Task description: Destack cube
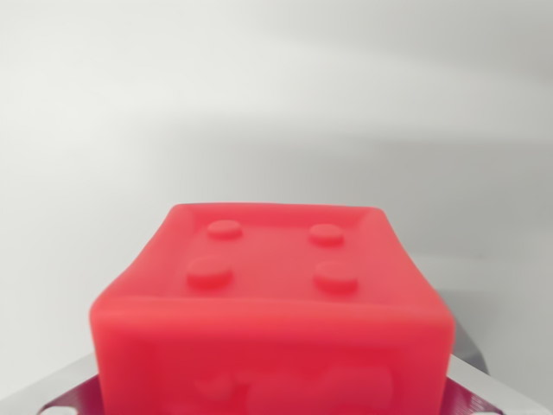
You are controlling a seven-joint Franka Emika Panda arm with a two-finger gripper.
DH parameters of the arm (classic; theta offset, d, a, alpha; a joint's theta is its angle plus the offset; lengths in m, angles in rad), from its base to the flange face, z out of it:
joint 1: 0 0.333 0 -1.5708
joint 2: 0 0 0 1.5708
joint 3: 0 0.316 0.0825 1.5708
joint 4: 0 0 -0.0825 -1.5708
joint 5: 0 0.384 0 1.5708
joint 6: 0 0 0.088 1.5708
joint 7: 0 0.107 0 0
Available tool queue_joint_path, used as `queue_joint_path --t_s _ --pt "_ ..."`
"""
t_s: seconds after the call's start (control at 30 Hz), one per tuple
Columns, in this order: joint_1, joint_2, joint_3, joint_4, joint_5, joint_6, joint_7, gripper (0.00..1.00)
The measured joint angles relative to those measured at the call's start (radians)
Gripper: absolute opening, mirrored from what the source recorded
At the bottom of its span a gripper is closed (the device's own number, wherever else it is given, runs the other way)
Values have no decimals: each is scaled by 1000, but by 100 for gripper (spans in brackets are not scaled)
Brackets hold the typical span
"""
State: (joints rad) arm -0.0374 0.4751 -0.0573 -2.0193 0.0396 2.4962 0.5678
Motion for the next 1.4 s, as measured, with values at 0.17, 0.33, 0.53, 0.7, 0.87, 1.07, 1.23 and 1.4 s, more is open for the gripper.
queue_joint_path --t_s 0.17,0.33,0.53,0.7,0.87,1.07,1.23,1.4 --pt "13 18 0 24 1 -6 52 0" --pt "25 36 0 47 2 -11 99 0" --pt "39 59 0 78 4 -20 158 0" --pt "50 76 0 102 5 -26 204 0" --pt "62 96 0 129 6 -32 252 0" --pt "72 115 0 154 7 -39 294 0" --pt "72 145 1 159 8 -21 296 0" --pt "71 181 2 165 9 6 296 0"
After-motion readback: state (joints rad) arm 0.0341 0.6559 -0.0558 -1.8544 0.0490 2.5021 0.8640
